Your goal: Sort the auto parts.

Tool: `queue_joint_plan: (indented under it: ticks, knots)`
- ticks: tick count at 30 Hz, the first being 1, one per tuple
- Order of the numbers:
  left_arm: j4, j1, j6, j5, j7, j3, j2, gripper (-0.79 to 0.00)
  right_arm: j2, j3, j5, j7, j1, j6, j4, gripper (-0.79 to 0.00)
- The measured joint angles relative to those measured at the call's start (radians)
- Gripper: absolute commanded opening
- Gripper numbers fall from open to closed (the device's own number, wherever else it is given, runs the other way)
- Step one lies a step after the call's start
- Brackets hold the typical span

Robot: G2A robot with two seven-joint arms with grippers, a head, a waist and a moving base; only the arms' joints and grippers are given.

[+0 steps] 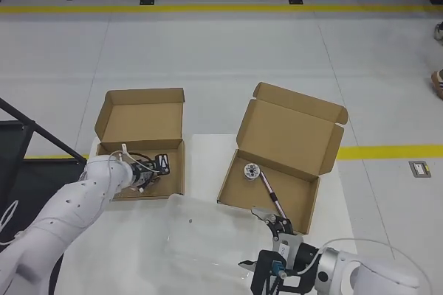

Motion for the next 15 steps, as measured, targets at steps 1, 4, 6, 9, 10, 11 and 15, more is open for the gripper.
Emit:
queue_joint_plan:
  ticks: [1, 4, 6, 9, 10, 11, 15]
  knots:
    - [0.007, -0.002, -0.007, 0.003, 0.013, -0.005, -0.002, -0.16, 0.0, 0.0, 0.0, 0.0, 0.0, 0.0, 0.0, 0.0]
    - [0.013, -0.009, -0.032, 0.021, 0.045, -0.022, -0.001, -0.105, 0.0, 0.0, 0.0, 0.0, 0.0, 0.0, 0.0, 0.0]
    - [0.004, -0.009, -0.052, 0.027, 0.074, -0.041, 0.008, -0.089, 0.0, 0.0, 0.0, 0.0, 0.0, 0.0, 0.0, 0.0]
    - [-0.022, -0.005, -0.078, 0.034, 0.123, -0.077, 0.031, -0.043, 0.0, 0.0, 0.0, 0.0, 0.0, 0.0, 0.0, 0.0]
    - [-0.035, -0.002, -0.087, 0.036, 0.136, -0.09, 0.04, -0.04, 0.0, 0.0, 0.0, 0.0, 0.0, 0.0, 0.0, 0.0]
    - [-0.055, 0.005, -0.097, 0.038, 0.15, -0.108, 0.053, -0.034, 0.0, 0.0, 0.0, 0.0, 0.0, 0.0, 0.0, 0.0]
    - [-0.147, 0.043, -0.131, 0.036, 0.175, -0.177, 0.105, 0.0, 0.0, 0.0, 0.0, 0.0, 0.0, 0.0, 0.0, 0.0]
